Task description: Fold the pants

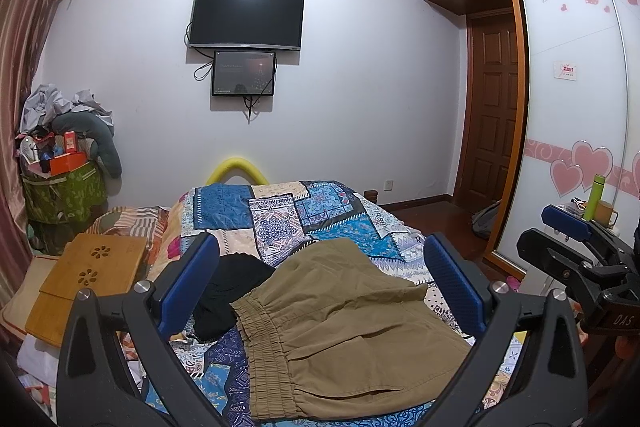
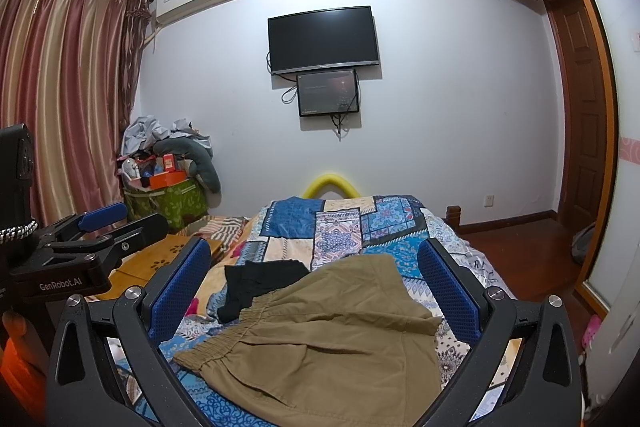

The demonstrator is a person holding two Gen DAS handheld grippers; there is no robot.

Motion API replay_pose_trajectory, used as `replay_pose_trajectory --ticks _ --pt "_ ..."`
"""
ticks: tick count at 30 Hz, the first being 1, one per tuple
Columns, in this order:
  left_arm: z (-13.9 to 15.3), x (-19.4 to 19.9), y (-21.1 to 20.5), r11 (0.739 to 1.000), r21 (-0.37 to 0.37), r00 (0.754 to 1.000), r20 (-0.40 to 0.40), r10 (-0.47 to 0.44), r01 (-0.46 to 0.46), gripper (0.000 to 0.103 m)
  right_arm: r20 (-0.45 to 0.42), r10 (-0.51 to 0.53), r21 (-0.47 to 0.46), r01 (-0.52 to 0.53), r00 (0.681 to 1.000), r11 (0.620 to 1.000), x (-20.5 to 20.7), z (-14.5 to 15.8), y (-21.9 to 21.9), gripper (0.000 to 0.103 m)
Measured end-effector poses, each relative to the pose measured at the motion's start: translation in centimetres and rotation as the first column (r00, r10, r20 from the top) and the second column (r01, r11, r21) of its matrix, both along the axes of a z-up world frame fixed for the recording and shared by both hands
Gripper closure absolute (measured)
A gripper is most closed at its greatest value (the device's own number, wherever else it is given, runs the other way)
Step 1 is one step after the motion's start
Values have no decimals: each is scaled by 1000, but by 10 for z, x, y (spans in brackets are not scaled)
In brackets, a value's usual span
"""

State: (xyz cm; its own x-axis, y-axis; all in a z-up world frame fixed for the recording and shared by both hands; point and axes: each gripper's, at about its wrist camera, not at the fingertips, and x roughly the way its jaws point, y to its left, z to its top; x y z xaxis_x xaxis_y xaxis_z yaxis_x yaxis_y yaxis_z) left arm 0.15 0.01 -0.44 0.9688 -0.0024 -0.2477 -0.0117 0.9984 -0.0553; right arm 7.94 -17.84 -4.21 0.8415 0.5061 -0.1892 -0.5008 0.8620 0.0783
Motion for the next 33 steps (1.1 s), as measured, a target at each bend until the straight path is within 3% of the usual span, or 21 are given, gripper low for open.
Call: replay_pose_trajectory --ticks 33 --pt "0 0 -1 1000 0 1000 -3 1 -1 0 -10 -5 0 5 1000 1000 8 -4 -8 0"
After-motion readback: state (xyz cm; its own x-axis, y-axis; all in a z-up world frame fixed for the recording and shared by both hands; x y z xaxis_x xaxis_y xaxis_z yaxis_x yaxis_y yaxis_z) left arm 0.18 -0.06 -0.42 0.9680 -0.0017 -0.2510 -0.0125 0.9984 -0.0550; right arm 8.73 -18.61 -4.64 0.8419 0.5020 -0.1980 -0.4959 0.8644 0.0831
